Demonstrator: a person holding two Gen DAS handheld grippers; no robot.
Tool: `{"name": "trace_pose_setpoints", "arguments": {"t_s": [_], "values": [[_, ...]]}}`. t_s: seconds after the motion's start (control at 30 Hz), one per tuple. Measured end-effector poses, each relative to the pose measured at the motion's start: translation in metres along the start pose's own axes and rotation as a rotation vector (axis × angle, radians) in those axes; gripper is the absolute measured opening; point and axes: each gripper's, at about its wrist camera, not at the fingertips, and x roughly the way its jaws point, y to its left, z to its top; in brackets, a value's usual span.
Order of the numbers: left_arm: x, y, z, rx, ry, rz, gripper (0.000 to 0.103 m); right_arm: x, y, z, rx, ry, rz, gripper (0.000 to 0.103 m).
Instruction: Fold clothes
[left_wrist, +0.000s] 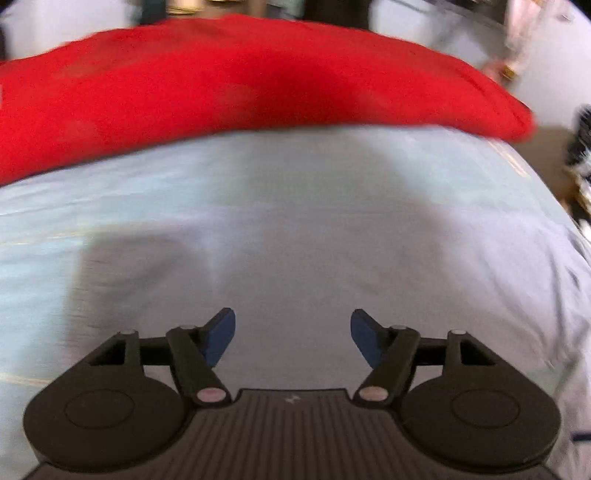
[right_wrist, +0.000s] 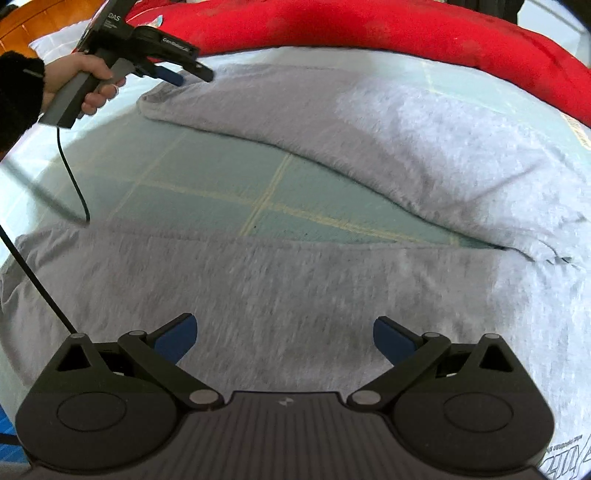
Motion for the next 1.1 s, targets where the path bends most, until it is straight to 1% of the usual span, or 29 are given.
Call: {"name": "trace_pose_setpoints", "arguments": {"t_s": [0.07, 0.17, 0.2, 0.23, 0.27, 0.33, 0.37, 0.43, 0.57, 0.63, 0.7, 0.9, 0.97, 1.1], "values": [[0.015, -0.003, -0.005, -0.001, 0.039, 0.022, 0.070, -0.001, 0.000, -0.002, 0.000, -0.007, -0.003, 0.103], [0.020, 0.019, -0.013, -0.084, 0.061, 0.089, 0.066, -0.004, -0.002, -0.005, 0.008, 0.000, -0.007, 0.103], [0.018, 0.026, -0.014, -0.112, 0.063, 0.100, 0.063, -0.005, -0.004, -0.007, 0.011, 0.004, -0.009, 0.103], [0.013, 0.033, -0.016, -0.138, 0.063, 0.104, 0.062, -0.007, -0.006, -0.010, 0.017, 0.008, -0.006, 0.103], [0.011, 0.036, -0.016, -0.139, 0.071, 0.131, 0.062, -0.009, -0.008, -0.014, 0.022, 0.012, -0.001, 0.103], [0.009, 0.034, -0.015, -0.088, 0.093, 0.199, 0.062, -0.011, -0.013, -0.021, 0.045, 0.030, 0.000, 0.103], [0.006, 0.034, -0.015, -0.077, 0.098, 0.217, 0.062, -0.011, -0.015, -0.024, 0.058, 0.040, -0.001, 0.103], [0.001, 0.034, -0.015, -0.071, 0.099, 0.238, 0.062, -0.010, -0.021, -0.029, 0.092, 0.060, 0.003, 0.103], [-0.015, 0.033, -0.014, -0.089, 0.066, 0.249, 0.062, -0.013, -0.028, -0.031, 0.138, 0.056, 0.012, 0.103], [-0.019, 0.031, -0.014, -0.097, 0.054, 0.241, 0.062, -0.013, -0.028, -0.030, 0.133, 0.055, 0.007, 0.103], [-0.032, 0.025, -0.015, -0.090, 0.038, 0.232, 0.062, -0.014, -0.027, -0.031, 0.126, 0.055, 0.005, 0.103], [-0.072, -0.005, -0.025, -0.035, 0.007, 0.169, 0.062, -0.015, -0.030, -0.036, 0.108, 0.063, 0.002, 0.103], [-0.085, -0.019, -0.031, -0.019, 0.006, 0.133, 0.062, -0.015, -0.029, -0.036, 0.102, 0.064, 0.003, 0.103], [-0.114, -0.056, -0.051, 0.035, 0.017, 0.031, 0.063, -0.021, -0.029, -0.034, 0.088, 0.056, 0.000, 0.103]]}}
